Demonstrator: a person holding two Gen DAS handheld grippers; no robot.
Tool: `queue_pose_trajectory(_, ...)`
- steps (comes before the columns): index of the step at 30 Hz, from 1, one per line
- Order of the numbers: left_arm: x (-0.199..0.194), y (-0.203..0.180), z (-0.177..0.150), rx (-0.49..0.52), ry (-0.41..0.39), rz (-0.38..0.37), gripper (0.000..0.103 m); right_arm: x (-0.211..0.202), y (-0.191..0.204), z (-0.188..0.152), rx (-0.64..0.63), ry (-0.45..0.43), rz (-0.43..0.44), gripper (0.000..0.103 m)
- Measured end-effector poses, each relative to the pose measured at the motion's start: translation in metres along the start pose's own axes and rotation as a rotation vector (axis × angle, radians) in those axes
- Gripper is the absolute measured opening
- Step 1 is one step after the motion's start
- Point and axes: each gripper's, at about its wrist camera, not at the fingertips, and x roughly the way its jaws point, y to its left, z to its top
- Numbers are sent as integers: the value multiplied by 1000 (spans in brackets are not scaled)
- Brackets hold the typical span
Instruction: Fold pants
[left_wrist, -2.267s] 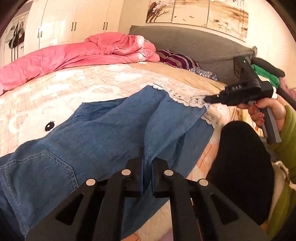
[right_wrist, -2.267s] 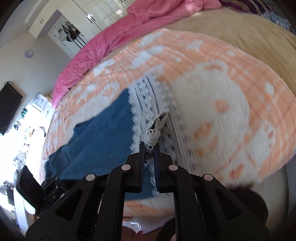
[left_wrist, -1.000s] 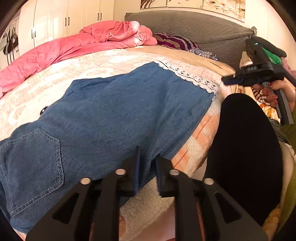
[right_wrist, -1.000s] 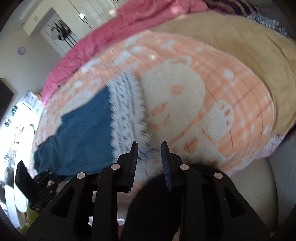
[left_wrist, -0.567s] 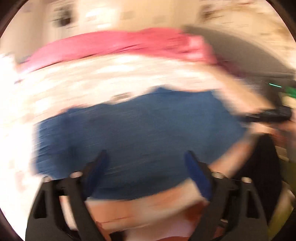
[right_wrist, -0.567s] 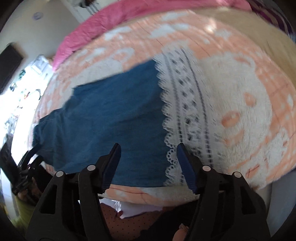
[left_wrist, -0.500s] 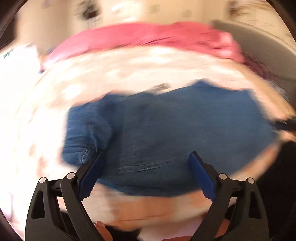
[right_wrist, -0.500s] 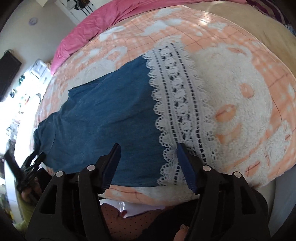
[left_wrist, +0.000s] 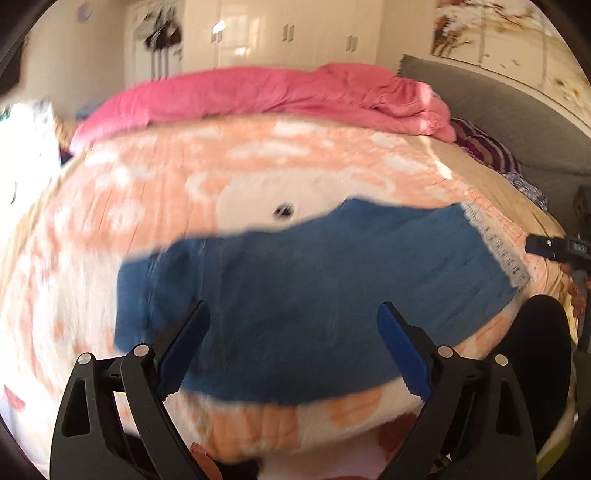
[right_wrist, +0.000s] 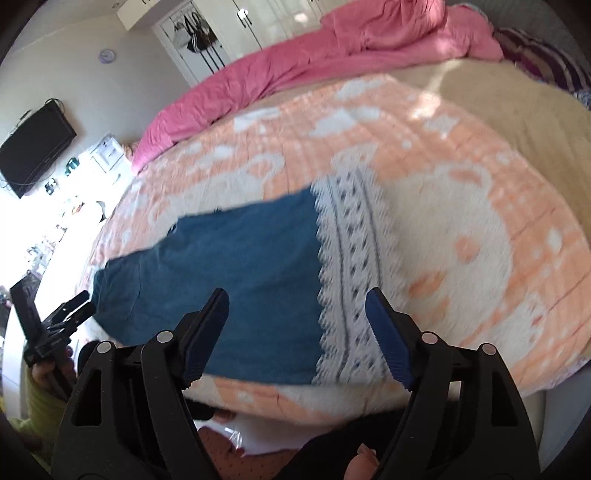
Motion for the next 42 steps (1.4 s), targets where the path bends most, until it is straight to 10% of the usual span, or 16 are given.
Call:
queue_pose_trajectory(12,94,-55,95,120,102,-54,95,68,-48,114,82,39,-62,74)
queue_pose_trajectory(28,210,-30,103,-33,278,-328,93,110,-89,98,95,97,92,63)
queue_pose_trajectory(33,220,-37,95,-25,292,-398,76,128,-91,93,98,155,145,39)
queue_pose_trajectory(38,220,-49,92,12,288,-411,15,134,-87,91,81,164,153,29)
queue_pose_trajectory(42,205,-46,97,5,226,-414,9,126,-80,87,60,136,178,16)
